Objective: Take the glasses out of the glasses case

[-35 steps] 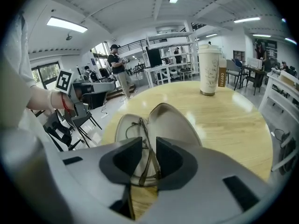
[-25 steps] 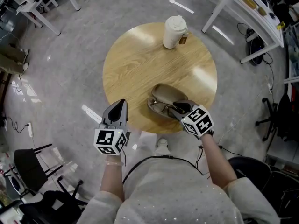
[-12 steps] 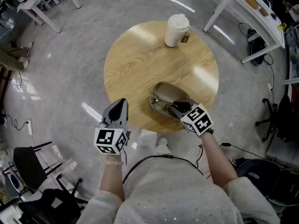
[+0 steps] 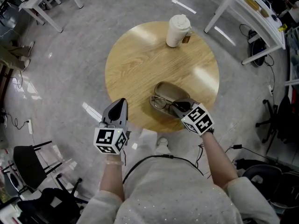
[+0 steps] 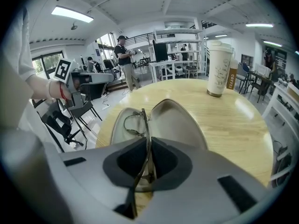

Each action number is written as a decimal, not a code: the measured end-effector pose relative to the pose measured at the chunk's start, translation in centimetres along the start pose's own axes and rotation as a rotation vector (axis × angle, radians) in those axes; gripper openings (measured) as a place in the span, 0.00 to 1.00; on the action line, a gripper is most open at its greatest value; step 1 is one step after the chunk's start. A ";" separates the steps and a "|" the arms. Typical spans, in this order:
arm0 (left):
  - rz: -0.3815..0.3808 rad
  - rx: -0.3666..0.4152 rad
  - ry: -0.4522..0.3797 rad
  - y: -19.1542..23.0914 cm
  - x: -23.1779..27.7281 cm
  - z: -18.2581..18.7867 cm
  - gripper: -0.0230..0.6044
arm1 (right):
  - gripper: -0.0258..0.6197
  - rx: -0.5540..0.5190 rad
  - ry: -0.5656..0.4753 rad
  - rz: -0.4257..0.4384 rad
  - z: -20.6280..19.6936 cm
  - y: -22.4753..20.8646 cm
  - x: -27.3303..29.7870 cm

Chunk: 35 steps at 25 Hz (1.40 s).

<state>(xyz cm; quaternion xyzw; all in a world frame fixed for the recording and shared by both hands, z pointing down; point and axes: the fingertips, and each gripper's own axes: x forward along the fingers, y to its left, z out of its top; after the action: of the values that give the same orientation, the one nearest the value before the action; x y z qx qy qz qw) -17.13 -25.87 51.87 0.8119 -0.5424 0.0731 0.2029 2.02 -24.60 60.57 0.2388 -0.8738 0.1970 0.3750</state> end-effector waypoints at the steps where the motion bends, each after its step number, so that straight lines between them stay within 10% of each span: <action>1: 0.000 0.001 -0.001 -0.1 0.0 0.0 0.05 | 0.09 -0.002 -0.004 -0.001 0.1 0.0 -0.1; 35: 0.015 0.041 -0.070 -1.8 -2.0 2.2 0.04 | 0.09 0.006 -0.143 -0.065 2.9 -0.7 -3.7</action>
<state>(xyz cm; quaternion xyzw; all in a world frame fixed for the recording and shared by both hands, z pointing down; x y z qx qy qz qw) -16.50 -24.47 48.75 0.8140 -0.5535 0.0574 0.1667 3.05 -25.66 56.03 0.2818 -0.8895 0.1696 0.3171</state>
